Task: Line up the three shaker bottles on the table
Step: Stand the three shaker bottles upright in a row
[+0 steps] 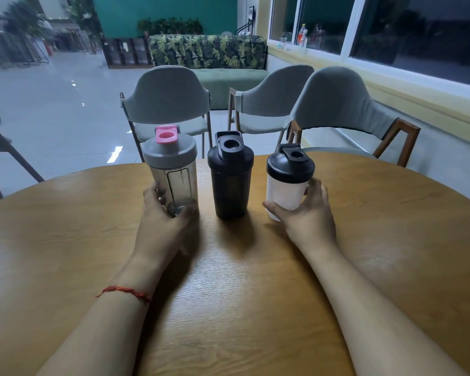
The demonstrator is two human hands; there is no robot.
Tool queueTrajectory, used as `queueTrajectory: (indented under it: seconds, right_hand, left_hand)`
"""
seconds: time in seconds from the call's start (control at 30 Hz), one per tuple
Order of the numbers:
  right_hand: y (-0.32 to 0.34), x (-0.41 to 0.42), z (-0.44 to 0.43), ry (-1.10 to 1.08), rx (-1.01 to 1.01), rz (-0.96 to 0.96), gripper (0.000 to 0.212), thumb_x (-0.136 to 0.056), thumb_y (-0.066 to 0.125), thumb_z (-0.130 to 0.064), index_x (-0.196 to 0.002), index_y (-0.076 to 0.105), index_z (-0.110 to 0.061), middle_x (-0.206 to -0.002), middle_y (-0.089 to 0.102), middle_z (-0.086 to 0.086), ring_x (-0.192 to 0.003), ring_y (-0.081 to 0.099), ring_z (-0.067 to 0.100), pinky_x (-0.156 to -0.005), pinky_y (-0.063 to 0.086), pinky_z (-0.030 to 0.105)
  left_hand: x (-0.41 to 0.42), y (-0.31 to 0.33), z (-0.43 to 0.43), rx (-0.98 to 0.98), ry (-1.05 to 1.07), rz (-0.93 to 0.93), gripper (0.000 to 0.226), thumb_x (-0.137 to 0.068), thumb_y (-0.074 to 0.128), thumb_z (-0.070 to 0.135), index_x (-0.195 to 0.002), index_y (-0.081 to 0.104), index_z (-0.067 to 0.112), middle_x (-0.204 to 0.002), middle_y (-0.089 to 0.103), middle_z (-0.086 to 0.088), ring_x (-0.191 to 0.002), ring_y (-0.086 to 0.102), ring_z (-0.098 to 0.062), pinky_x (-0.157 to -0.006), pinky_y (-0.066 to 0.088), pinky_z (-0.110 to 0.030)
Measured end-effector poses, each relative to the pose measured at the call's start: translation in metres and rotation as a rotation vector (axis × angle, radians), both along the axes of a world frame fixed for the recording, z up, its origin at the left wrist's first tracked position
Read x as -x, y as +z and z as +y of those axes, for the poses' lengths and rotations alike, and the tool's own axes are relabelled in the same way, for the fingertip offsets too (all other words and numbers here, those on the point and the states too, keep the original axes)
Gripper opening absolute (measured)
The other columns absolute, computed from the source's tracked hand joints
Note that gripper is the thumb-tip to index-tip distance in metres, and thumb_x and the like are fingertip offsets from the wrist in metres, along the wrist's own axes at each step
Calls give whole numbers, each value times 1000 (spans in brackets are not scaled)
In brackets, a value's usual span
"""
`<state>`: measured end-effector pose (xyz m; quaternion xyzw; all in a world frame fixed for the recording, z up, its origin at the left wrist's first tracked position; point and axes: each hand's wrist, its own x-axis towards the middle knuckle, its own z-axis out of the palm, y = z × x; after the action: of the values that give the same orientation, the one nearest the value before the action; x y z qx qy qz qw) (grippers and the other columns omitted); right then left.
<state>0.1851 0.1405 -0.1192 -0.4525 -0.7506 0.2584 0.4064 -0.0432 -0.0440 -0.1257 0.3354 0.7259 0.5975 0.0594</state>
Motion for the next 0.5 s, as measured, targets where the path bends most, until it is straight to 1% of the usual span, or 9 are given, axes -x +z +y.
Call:
queueTrajectory:
  seconds: [0.1, 0.13, 0.17, 0.23, 0.27, 0.3, 0.37, 0.43, 0.5]
  right_hand:
    - [-1, -1, 2, 11, 15, -85, 108, -61, 85, -81, -144, 45, -25, -138, 53, 3, -127, 60, 30, -91, 58, 53]
    - [1, -1, 2, 8, 18, -72, 113, -59, 84, -84, -147, 43, -26, -141, 51, 3, -130, 58, 30, -94, 57, 52]
    - [3, -3, 1, 3, 14, -44, 120, -57, 82, -87, -153, 40, -27, -145, 49, 3, -134, 55, 29, -98, 56, 52]
    - [8, -8, -2, -6, -24, 27, 132, -58, 79, -91, -164, 28, -30, -157, 43, 4, -143, 49, 29, -108, 51, 53]
    - [12, -10, -5, -6, -60, 66, 133, -61, 78, -91, -166, 25, -29, -161, 40, 5, -145, 46, 28, -112, 48, 54]
    - [16, -12, -10, -4, -105, 111, 130, -66, 78, -88, -167, 26, -26, -162, 40, 6, -147, 44, 28, -115, 46, 54]
    - [27, -16, -22, -4, -222, 218, 111, -78, 79, -76, -162, 36, -18, -157, 45, 8, -145, 45, 27, -116, 43, 51]
    - [40, -17, -37, -20, -407, 322, 79, -92, 80, -53, -151, 51, -10, -148, 54, 10, -140, 50, 27, -112, 45, 53]
    - [55, -12, -52, 4, -589, 368, 52, -97, 80, -32, -136, 61, -5, -139, 61, 12, -134, 54, 25, -107, 47, 54]
  left_hand:
    - [1, -1, 2, 6, 6, 10, 79, -85, 84, 23, -148, 38, 23, -140, 57, -1, -108, 55, 19, -97, 53, -27]
    - [1, 0, 2, 4, 6, 9, 79, -85, 84, 22, -149, 37, 22, -140, 56, -1, -107, 55, 20, -97, 53, -27]
    - [0, 0, 2, 4, 5, 6, 79, -85, 84, 22, -149, 37, 22, -139, 57, 0, -107, 55, 18, -99, 53, -30]
    - [0, 2, 2, -6, 5, -25, 78, -85, 84, 21, -148, 37, 23, -132, 60, 5, -104, 57, 17, -101, 54, -37]
    - [0, 3, 2, -15, 6, -47, 77, -85, 84, 20, -147, 38, 23, -126, 60, 12, -100, 60, 19, -100, 55, -38]
    - [0, 4, 3, -19, 10, -66, 77, -84, 84, 18, -146, 38, 23, -122, 59, 18, -96, 60, 22, -98, 56, -38]
    - [0, 5, 3, -19, 10, -94, 77, -85, 84, 16, -146, 38, 23, -118, 59, 21, -88, 61, 25, -95, 56, -34]
    - [0, 5, 2, -14, 0, -106, 76, -85, 85, 16, -146, 40, 20, -117, 61, 18, -85, 63, 22, -91, 57, -33]
    - [0, 5, -1, -9, 4, -103, 71, -85, 86, 16, -141, 42, 18, -116, 62, 13, -85, 65, 18, -89, 59, -35]
